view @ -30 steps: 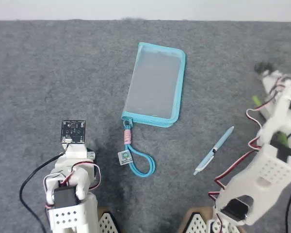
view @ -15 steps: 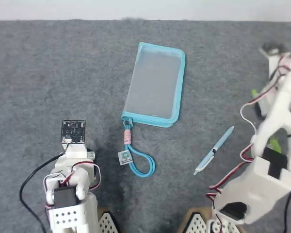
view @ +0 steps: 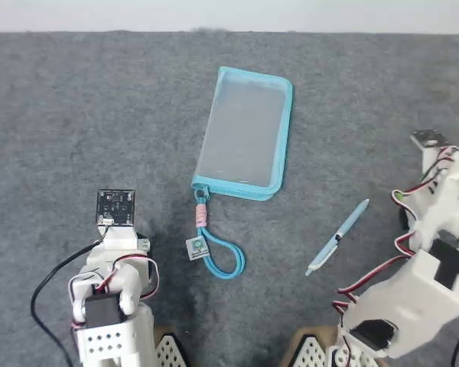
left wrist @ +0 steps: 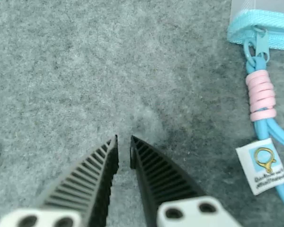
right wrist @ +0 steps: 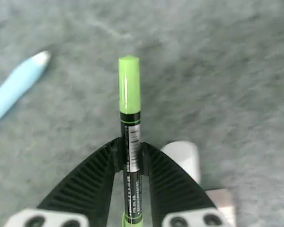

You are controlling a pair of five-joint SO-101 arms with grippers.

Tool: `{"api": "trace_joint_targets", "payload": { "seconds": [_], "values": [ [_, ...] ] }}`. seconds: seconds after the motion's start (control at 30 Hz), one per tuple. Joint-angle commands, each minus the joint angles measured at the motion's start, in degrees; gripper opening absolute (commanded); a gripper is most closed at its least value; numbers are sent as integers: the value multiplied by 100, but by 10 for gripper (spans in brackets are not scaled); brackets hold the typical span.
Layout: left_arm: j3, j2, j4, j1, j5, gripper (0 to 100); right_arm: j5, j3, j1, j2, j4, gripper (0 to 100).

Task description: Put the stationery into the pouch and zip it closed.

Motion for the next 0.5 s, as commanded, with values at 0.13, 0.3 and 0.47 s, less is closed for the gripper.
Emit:
{"api": "trace_joint_targets", "payload": {
  "seconds": [0.13, 0.3, 0.47],
  "values": [
    [-40, -123, 18, -18, 26, 47, 70, -1064, 620, 734, -391, 7],
    [-40, -123, 18, -18, 26, 47, 70, -2330, 769, 1455, 286, 10],
    [-40, -123, 18, -18, 26, 47, -149, -3244, 848, 1552, 1226, 88]
  ]
}}
